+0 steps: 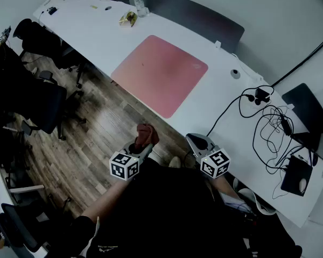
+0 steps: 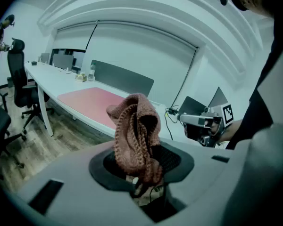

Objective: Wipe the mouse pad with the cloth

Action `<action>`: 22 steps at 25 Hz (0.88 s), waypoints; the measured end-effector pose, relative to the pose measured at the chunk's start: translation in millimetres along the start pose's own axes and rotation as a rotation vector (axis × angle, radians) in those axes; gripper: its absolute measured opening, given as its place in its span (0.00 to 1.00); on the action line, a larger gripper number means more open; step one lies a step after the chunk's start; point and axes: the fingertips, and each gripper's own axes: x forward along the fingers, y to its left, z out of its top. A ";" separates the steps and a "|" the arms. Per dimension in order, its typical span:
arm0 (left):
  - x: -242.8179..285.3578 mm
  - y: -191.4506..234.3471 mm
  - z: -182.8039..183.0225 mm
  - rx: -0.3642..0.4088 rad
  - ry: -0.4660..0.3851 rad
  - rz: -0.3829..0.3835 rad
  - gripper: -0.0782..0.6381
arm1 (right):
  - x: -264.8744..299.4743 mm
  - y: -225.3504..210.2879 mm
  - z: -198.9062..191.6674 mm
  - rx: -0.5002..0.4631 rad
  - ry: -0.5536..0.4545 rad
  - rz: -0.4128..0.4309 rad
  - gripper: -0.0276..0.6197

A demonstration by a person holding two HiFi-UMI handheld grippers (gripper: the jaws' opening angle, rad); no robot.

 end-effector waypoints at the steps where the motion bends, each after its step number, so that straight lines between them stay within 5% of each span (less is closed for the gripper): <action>1: -0.6 -1.4 -1.3 0.002 0.002 -0.002 0.30 | -0.8 1.5 -0.4 0.000 0.000 0.003 0.08; 22: -11.8 10.3 3.0 -0.010 -0.003 0.071 0.30 | 9.4 -8.1 6.3 0.017 -0.024 0.007 0.08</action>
